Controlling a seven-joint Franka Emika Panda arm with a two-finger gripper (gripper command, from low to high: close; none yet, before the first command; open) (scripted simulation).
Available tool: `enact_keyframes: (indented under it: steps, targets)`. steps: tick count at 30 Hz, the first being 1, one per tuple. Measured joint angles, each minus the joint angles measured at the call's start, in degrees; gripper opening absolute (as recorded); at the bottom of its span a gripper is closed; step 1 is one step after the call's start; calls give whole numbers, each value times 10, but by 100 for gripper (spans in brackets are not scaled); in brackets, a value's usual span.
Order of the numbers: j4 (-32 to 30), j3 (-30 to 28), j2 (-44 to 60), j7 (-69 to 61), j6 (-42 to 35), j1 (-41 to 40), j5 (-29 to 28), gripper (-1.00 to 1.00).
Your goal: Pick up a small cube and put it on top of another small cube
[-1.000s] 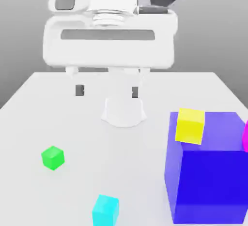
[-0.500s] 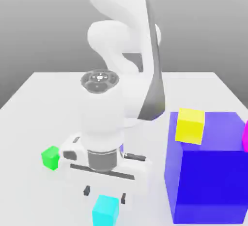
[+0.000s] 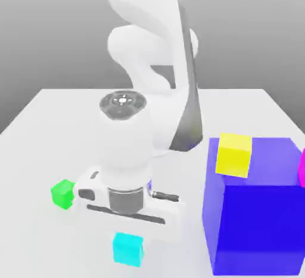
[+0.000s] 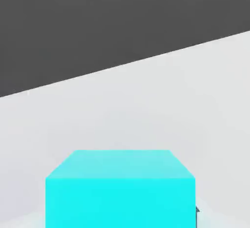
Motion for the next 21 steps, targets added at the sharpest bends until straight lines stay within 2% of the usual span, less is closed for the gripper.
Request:
enact_keyframes:
  steps: [4,6,10,13,17,18,21]
  targets:
    - [-72,-60,-83,69,-11,-70,-25,-100]
    - [-108,-75,-125,105,-15,-128,-38,-100]
    - [-180,-100,-205,168,-22,-185,-53,-100]
    - [-194,-112,-177,168,19,-189,-37,-100]
    - [-192,-109,-98,130,95,-179,20,-100]
    - [-192,-103,-81,118,110,-181,36,100]
    - [-192,-103,-81,118,110,-181,36,100]
